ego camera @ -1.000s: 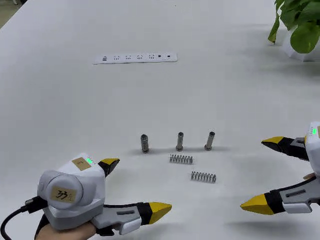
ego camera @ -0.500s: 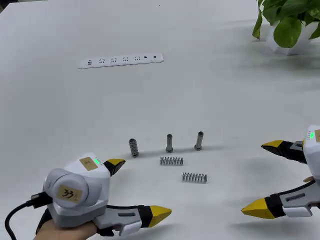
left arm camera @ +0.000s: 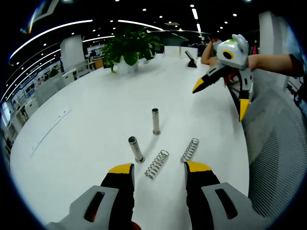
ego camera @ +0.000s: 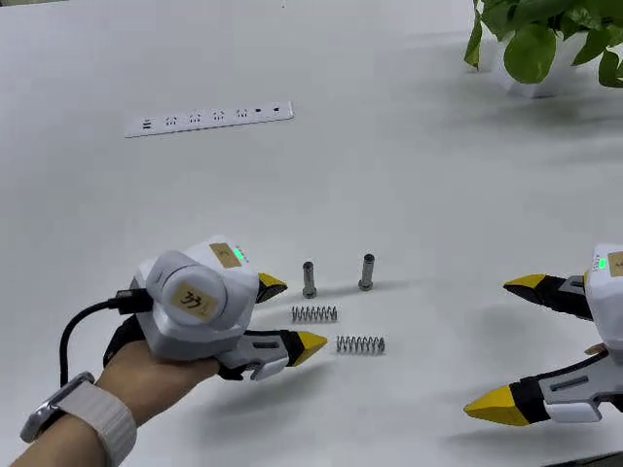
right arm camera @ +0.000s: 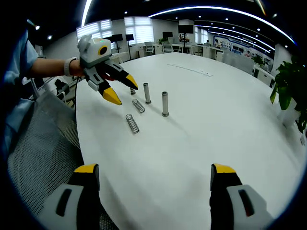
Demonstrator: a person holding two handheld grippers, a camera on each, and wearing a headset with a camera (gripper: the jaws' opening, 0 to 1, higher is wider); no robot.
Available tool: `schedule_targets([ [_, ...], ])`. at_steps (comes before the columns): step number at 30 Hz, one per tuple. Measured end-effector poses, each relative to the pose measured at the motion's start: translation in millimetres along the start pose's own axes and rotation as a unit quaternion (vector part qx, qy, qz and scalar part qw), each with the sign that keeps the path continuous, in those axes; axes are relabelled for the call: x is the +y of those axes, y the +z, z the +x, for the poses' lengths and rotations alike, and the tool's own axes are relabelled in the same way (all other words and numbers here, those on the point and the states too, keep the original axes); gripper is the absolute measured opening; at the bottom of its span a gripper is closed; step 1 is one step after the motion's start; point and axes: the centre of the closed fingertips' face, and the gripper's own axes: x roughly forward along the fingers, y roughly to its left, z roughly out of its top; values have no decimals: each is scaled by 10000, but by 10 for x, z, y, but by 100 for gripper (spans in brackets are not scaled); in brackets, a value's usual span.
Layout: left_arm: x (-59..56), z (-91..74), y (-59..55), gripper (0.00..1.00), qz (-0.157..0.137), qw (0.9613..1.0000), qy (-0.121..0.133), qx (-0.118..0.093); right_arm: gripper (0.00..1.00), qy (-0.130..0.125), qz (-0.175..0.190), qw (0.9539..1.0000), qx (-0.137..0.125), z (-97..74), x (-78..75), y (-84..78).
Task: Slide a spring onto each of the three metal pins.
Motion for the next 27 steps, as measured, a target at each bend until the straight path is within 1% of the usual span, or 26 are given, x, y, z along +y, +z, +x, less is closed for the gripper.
schedule_targets([
  [1, 29, 10, -19, 41, 30, 10000, -11, 44, 97, 3, 12, 10000, 6, 0, 3, -8],
  [2, 23, 26, -32, 39, 83, 9999, -41, 131, 97, 7, 26, 10000, 15, -2, 2, -24],
  [3, 3, 34, -23, 38, 114, 9998, -52, 172, 97, 3, 40, 10000, 10, -4, 1, -29],
  [4, -5, 52, -39, 36, 165, 9996, -111, 223, 97, -4, 61, 10000, -6, -7, -6, -36],
  [7, 18, 111, -112, 31, 205, 9990, -169, 357, 97, -20, 94, 10000, -22, -14, -4, -37],
  [9, 27, 139, -141, 28, 208, 9987, -168, 430, 97, -23, 106, 9999, -27, -19, -2, -41],
  [13, 26, 188, -179, 30, 194, 9982, -161, 545, 97, -22, 129, 9999, -25, -19, 12, -45],
  [16, 30, 227, -205, 27, 189, 9978, -188, 614, 97, -8, 141, 9999, -28, -14, 34, -47],
  [21, 6, 262, -231, 26, 147, 9968, -224, 747, 97, 13, 158, 9999, -32, -7, 61, -54],
  [23, -10, 273, -248, 27, 141, 9963, -280, 802, 97, 13, 173, 9998, -39, -7, 59, -59],
  [24, -29, 281, -246, 27, 152, 9958, -307, 847, 97, 15, 179, 9998, -38, -6, 61, -63],
  [27, -36, 286, -228, 26, 208, 9953, -286, 899, 97, 20, 188, 9998, -43, -9, 58, -74],
])
